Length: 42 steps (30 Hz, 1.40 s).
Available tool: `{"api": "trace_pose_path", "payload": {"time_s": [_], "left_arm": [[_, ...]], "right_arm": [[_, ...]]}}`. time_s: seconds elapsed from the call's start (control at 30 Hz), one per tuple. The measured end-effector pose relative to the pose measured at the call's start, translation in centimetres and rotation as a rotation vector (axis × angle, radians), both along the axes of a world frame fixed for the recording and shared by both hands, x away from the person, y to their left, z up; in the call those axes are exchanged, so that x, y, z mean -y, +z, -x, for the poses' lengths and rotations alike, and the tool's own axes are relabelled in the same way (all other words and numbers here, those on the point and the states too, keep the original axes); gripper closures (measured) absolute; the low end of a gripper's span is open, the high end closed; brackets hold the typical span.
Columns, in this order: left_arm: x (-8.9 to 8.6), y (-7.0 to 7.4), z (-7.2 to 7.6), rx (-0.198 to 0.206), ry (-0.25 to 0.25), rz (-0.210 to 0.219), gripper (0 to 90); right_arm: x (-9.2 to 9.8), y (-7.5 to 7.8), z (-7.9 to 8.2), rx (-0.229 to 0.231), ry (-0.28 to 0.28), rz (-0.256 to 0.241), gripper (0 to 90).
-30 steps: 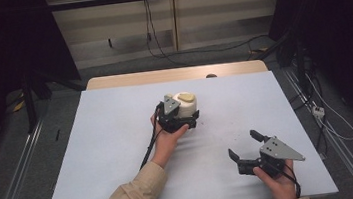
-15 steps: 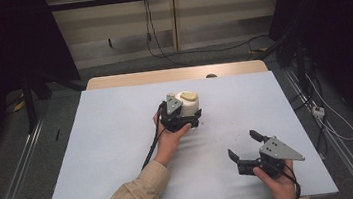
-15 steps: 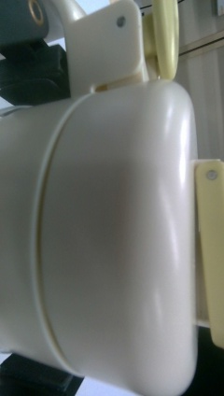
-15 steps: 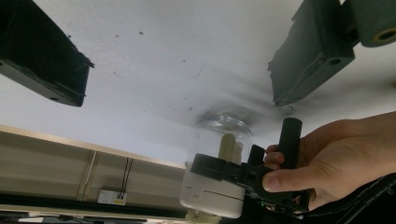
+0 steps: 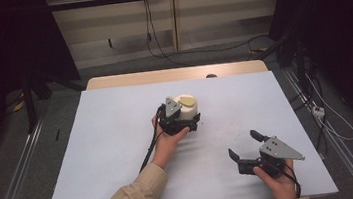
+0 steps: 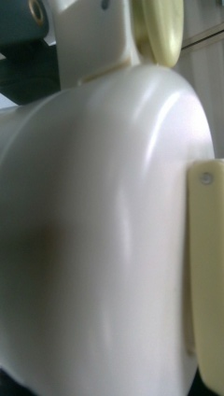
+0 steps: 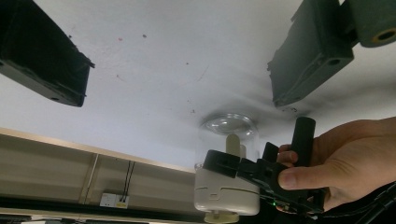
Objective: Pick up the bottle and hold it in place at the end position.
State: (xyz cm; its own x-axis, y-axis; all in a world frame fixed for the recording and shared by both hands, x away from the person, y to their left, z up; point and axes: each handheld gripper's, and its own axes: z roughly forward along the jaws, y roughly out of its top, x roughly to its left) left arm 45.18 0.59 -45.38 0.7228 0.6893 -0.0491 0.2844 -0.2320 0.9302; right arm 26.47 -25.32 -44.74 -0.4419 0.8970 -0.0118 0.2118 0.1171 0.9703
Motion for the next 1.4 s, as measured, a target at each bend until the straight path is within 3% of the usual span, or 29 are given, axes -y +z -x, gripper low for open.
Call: {"api": "trace_pose_path", "payload": {"time_s": [0.73, 1.4], "left_arm": [[-0.2, -0.4, 0.4, 0.024, -0.005, -0.009, 4.9], [-0.2, -0.4, 0.5, 0.025, -0.001, -0.007, 5.0]], "right_arm": [[0.0, 0.3, -0.8, -0.026, -0.001, 0.001, 3.6], [-1.1, 0.7, -4.4, -0.107, -0.006, 0.002, 5.9]]}}
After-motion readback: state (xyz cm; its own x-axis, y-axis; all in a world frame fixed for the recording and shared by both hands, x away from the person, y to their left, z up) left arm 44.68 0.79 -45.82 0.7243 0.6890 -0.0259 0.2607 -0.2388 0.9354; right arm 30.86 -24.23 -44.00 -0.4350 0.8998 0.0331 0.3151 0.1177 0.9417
